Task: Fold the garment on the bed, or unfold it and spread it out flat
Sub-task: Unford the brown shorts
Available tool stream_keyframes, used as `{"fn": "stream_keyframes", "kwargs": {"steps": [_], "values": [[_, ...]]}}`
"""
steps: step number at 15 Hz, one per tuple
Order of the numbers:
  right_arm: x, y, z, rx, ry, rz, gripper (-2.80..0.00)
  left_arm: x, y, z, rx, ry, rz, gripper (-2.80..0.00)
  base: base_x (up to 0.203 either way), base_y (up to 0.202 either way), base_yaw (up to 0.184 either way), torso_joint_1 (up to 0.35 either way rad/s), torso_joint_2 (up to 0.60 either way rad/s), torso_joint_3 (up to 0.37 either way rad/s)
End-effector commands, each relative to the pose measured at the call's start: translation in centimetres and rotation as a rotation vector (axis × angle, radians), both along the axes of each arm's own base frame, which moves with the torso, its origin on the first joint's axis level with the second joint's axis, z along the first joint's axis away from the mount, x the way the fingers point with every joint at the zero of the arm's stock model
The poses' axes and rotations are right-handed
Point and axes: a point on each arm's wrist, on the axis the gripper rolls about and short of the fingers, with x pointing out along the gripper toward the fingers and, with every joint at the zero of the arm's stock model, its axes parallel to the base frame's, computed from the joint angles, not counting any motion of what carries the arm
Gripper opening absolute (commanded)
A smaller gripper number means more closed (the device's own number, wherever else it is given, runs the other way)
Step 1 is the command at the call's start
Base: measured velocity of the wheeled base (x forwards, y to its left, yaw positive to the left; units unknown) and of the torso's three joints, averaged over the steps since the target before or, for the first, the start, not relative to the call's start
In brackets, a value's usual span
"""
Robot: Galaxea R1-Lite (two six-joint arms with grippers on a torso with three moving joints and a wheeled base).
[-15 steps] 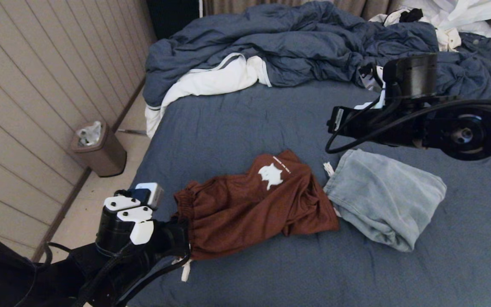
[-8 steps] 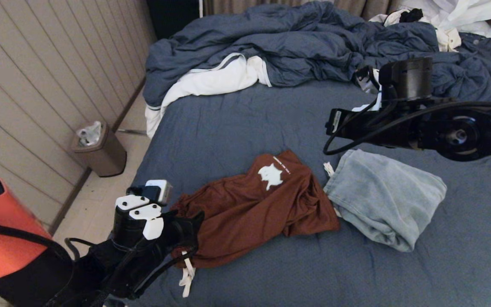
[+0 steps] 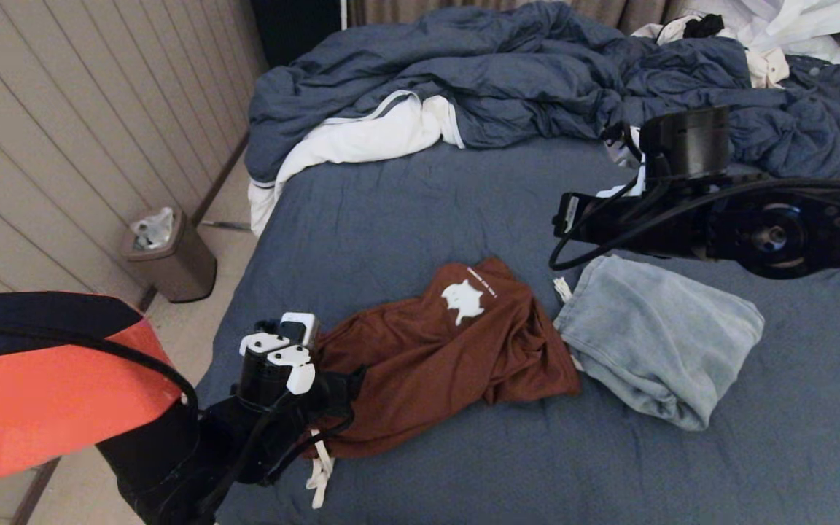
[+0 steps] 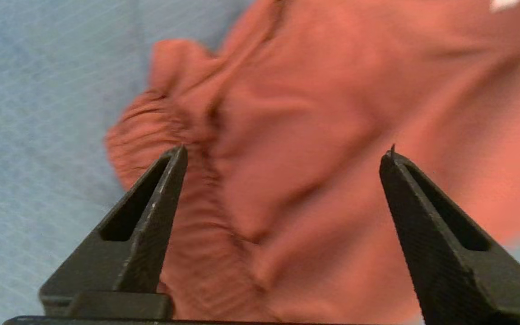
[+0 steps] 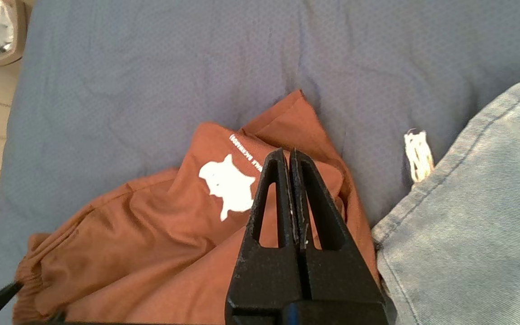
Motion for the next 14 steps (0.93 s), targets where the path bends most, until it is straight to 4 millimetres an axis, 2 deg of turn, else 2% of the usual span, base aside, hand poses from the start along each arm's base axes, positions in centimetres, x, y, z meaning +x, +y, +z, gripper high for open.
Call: {"fn": "stream_keyframes", "kwargs": {"steps": [1, 4, 7, 8, 14], "values": [[0.1, 0.1, -0.2, 0.001, 0.006, 0.004, -2.8, 1.8, 0.5, -1.4, 0.021, 0.01, 0.034, 0.0, 0.0, 0.0, 0.0, 0.0, 0.0, 0.0], [0.3, 0.1, -0.5, 0.0, 0.012, 0.004, -2.8, 3.3, 0.3, -1.4, 0.028, -0.02, 0.045, 0.0, 0.0, 0.0, 0.0, 0.0, 0.0, 0.0], [0.3, 0.1, -0.4, 0.0, 0.011, 0.004, -2.8, 3.6, 0.1, -1.6, 0.041, -0.028, 0.039, 0.0, 0.0, 0.0, 0.0, 0.0, 0.0, 0.0], [0.3, 0.1, -0.4, 0.0, 0.012, 0.004, -2.8, 3.6, 0.0, -1.6, 0.041, -0.028, 0.037, -2.8, 0.0, 0.0, 0.0, 0.0, 0.0, 0.0], [0.5, 0.2, -0.6, -0.002, 0.013, 0.003, -2.8, 3.2, -0.3, -0.5, 0.022, -0.054, 0.022, -2.8, 0.0, 0.0, 0.0, 0.0, 0.0, 0.0]]}}
